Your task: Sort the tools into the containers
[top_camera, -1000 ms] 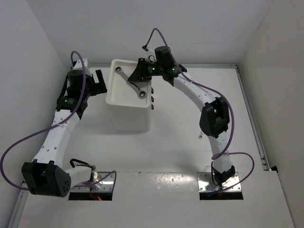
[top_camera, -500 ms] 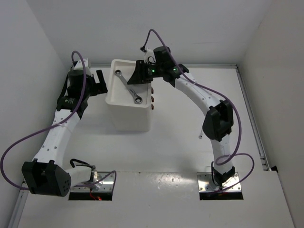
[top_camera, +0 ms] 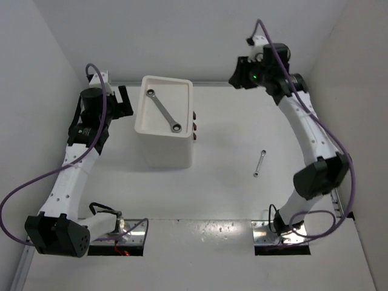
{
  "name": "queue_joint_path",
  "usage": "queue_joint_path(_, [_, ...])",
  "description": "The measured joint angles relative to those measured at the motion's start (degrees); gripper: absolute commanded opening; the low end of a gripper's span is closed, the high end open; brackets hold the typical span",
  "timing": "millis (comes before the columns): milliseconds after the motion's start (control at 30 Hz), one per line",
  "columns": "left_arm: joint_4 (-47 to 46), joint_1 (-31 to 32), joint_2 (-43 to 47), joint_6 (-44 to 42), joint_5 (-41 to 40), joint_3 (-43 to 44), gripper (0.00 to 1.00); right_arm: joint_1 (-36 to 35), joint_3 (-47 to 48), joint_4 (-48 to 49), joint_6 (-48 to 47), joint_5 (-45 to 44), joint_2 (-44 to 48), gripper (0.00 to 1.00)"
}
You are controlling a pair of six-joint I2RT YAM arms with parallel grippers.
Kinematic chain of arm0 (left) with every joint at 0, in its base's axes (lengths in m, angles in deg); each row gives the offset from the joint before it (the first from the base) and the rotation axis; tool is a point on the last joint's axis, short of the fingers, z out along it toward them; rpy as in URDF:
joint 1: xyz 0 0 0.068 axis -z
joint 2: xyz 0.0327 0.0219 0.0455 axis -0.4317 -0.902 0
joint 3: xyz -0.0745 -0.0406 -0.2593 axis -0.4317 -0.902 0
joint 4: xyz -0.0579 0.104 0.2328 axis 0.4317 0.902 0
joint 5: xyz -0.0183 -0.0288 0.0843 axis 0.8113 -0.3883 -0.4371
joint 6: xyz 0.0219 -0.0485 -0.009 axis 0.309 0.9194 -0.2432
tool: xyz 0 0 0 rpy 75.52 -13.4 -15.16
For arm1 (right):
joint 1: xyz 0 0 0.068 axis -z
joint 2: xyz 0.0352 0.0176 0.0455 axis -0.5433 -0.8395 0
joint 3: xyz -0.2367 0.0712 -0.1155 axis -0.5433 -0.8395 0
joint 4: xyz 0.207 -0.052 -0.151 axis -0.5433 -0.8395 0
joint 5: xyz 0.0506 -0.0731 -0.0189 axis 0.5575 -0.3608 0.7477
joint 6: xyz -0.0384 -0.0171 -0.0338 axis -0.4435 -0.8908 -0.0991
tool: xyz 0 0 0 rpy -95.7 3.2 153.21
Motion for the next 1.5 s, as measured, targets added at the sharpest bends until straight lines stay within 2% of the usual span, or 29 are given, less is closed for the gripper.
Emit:
queue_joint_path(100, [-0.6,0.0,0.0,-0.6,-2.1,1.6,0.99,4.7,-12.9,-3.4,1.9,-7.5,9.6,0.45])
queue_joint_path(233, [-1.5,0.0,0.1,-0.2,-3.5,2.1,0.99,5.0,-27.6,-8.7,6.5,-13.8,16.3,0.43])
queue_joint_path(400, [-1.6,0.0,0.5,1.0,-3.9,1.4,0.99,7.7,-38.2,-13.6,12.3,-14.7,9.5,0.30])
queue_joint_path(500, [-1.6,0.0,1.5,1.0,-4.4,0.5,0.99,11.7,-42.7,-15.6,14.0,-14.1,3.6,0.27])
queue_joint_path(700, [-1.5,0.0,3.3,1.0,-5.8,0.0,0.99,15.8,-42.5,-16.8,14.9,-13.7,-4.5,0.27])
queue_joint_path(1133, [-1.4,0.0,2.7,1.0,-6.1,-0.7,0.99,16.4,-39.4,-16.6,15.2,-13.0,-10.8,0.29])
queue_joint_path(1500, [-1.6,0.0,1.7,1.0,-6.1,-0.7,0.99,17.8,-38.2,-17.9,13.5,-12.5,-12.5,0.20])
